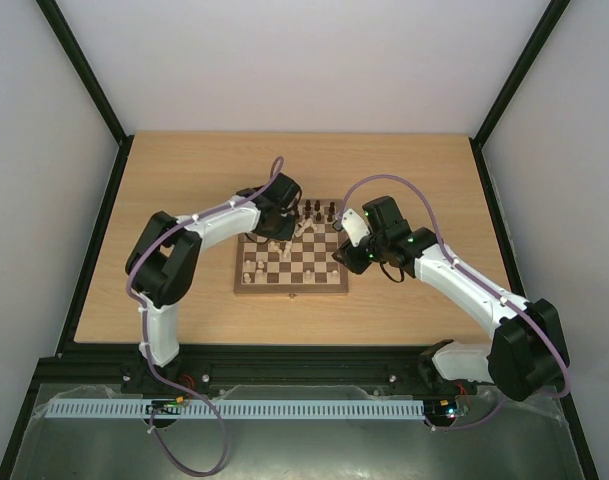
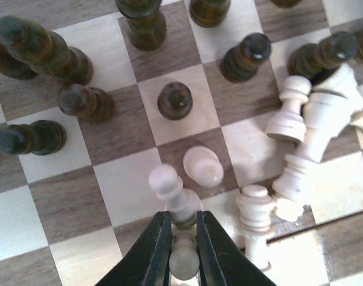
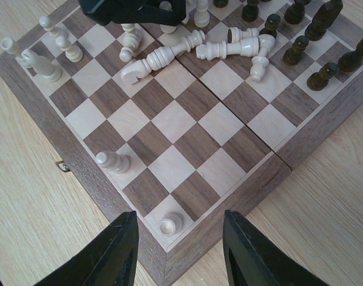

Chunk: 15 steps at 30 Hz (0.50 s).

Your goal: Set up the chess pieces on the board

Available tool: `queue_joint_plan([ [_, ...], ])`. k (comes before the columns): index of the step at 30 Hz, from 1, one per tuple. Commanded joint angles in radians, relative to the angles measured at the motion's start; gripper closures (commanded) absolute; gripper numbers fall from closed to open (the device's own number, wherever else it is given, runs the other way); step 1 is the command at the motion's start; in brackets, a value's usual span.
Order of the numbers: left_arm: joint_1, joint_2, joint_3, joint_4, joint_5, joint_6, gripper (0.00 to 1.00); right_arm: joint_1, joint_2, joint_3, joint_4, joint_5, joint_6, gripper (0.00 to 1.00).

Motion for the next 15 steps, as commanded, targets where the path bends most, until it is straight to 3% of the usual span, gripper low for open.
queue_joint_plan([
  [1, -0.017, -0.086, -0.011, -0.057, -0.007, 0.019, 0.91, -0.005, 0.003, -0.014, 0.001, 0.000, -0.010, 0.60],
  [15, -0.065, -0.320, -0.203, -0.083, 0.151, 0.081, 0.90, -0.005, 0.017, -0.014, 0.003, -0.006, -0.009, 0.60],
])
